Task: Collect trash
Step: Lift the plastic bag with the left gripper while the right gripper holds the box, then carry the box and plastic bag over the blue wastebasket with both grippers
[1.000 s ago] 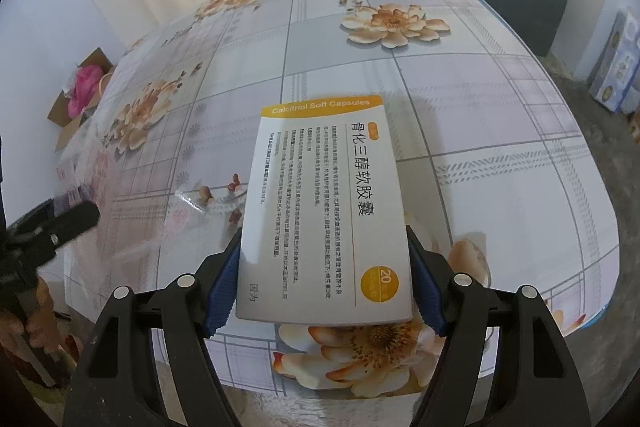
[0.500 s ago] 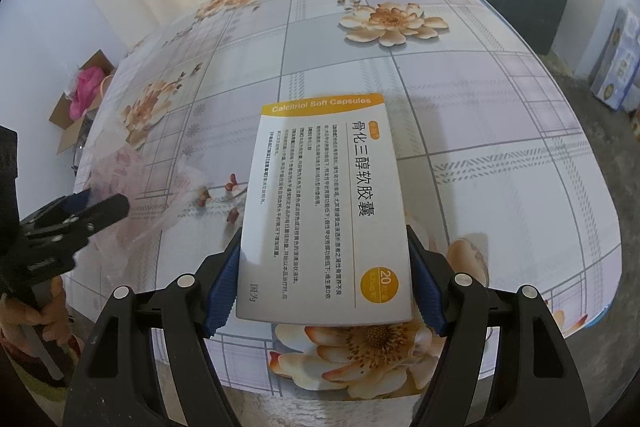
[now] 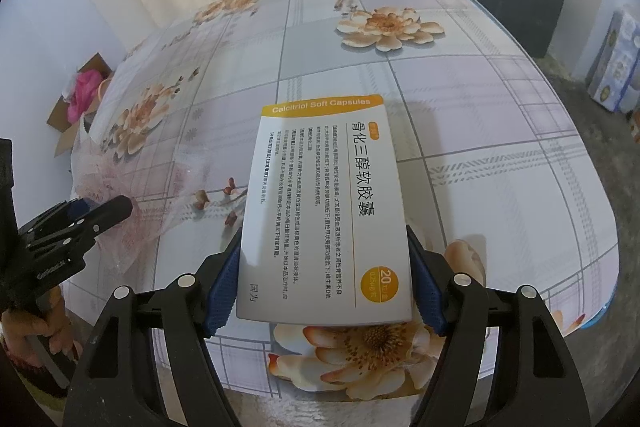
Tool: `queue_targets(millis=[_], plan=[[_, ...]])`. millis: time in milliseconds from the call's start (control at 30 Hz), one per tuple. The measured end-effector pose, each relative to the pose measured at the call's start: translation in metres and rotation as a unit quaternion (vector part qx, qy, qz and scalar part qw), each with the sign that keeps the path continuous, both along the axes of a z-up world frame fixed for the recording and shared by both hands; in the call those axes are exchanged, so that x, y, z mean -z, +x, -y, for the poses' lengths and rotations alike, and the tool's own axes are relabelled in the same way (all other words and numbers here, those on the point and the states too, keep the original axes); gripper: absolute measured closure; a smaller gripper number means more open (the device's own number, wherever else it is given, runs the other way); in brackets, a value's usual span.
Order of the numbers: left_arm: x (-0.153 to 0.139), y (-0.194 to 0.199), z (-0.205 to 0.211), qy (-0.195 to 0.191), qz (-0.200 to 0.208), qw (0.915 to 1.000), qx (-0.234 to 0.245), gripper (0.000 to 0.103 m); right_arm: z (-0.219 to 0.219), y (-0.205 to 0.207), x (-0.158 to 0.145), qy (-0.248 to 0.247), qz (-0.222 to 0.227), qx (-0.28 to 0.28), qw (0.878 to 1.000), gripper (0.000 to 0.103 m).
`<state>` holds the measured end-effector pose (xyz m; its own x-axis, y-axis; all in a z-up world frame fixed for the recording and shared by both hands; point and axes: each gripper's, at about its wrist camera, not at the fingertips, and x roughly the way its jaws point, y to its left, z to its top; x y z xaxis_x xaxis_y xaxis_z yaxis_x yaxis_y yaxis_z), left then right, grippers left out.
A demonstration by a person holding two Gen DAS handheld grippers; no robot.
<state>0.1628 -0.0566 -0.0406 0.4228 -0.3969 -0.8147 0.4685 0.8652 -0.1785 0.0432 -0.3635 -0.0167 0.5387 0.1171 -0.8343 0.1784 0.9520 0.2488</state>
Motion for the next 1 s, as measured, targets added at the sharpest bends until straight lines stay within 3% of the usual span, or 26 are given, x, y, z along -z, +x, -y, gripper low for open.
queue_targets(millis=[1000], plan=[[-0.038,-0.032,-0.003,-0.004,0.055,0.9985,0.004,0.053,0.005,-0.019,-0.014,0.008,0.029,0.008,1.000,0.034]])
